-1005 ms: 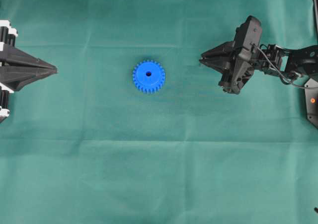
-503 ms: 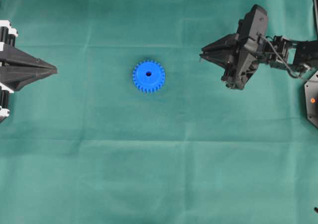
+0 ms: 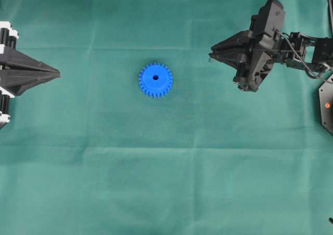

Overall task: Insert the shaft placed at a random location into the center hole of the medium gear at another random location.
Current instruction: 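Lift the shaft and carry it left over the blue gear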

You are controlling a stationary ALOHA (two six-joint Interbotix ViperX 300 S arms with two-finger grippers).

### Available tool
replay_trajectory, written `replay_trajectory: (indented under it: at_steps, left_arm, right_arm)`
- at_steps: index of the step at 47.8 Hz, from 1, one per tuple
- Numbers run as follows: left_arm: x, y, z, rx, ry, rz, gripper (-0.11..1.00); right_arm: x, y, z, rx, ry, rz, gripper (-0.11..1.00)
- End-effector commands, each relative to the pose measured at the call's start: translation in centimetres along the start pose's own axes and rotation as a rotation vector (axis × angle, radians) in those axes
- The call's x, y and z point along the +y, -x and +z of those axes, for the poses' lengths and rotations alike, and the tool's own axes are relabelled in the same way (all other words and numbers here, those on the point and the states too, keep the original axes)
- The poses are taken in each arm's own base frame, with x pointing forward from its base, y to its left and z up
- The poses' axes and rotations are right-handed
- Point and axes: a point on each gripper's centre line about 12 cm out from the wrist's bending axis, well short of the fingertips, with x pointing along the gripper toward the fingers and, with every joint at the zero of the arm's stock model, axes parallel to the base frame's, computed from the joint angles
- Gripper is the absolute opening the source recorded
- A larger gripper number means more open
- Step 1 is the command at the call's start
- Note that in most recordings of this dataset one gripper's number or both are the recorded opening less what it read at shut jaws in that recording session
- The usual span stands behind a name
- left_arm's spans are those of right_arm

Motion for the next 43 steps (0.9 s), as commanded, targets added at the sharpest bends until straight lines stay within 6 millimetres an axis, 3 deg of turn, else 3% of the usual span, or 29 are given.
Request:
replay_trajectory:
  at_steps: [1,13,30,43]
  left_arm:
    - [0.0,-0.2,1.0,-0.026,-0.002,-0.001,0.00]
    - [0.0,-0.2,1.0,-0.021,-0.002,-0.001,0.00]
    - [0.0,-0.2,1.0,-0.021,-0.002,-0.001,0.00]
    - [0.0,-0.2,1.0,-0.020,-0.002,-0.001,0.00]
  right_arm:
    - [0.0,-0.2,1.4,-0.038,0.004,0.001,0.13]
    - [1.3,-2.3,2.8,-0.058,0.018,0.030,0.13]
    - [4.9,-7.1,6.3,-0.094,0.062,0.102,0.13]
    - [5.9,-8.7,7.2,-0.107,0.075,0.119,0.13]
